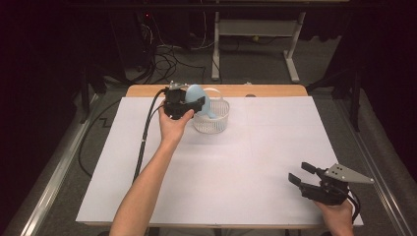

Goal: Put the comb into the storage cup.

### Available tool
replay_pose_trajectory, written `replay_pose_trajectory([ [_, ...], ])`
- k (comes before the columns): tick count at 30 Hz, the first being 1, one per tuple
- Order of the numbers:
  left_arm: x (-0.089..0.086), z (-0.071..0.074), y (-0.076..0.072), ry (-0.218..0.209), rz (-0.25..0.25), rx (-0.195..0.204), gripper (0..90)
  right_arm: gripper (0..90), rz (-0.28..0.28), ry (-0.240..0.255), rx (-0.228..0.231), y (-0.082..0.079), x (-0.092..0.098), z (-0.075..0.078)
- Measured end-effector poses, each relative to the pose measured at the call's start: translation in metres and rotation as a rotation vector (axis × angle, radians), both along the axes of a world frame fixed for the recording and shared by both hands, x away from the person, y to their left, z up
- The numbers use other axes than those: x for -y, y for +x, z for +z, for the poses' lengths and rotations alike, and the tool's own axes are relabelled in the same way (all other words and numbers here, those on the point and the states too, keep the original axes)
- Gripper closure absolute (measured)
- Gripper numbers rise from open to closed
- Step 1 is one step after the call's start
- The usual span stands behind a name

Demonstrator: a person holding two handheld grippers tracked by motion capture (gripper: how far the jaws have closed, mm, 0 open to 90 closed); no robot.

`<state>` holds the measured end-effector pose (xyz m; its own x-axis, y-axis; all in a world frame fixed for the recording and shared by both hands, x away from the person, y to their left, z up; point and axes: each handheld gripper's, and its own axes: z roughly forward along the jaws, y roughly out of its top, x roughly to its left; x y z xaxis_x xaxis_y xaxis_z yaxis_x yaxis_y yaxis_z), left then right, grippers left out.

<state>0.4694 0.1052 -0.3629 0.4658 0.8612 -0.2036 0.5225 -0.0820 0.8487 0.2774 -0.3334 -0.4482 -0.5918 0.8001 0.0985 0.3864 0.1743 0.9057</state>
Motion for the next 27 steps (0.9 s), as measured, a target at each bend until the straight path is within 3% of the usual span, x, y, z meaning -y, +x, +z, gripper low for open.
replay_pose_trajectory([
  [11,-0.012,-0.006,-0.001,0.001,0.038,-0.01,33.3,32.0,0.001,0.0,0.0,0.0,0.0,0.0],
  [27,-0.017,-0.01,0.002,-0.003,0.064,-0.057,31.5,31.9,0.002,0.001,-0.001,0.0,0.0,0.0],
])
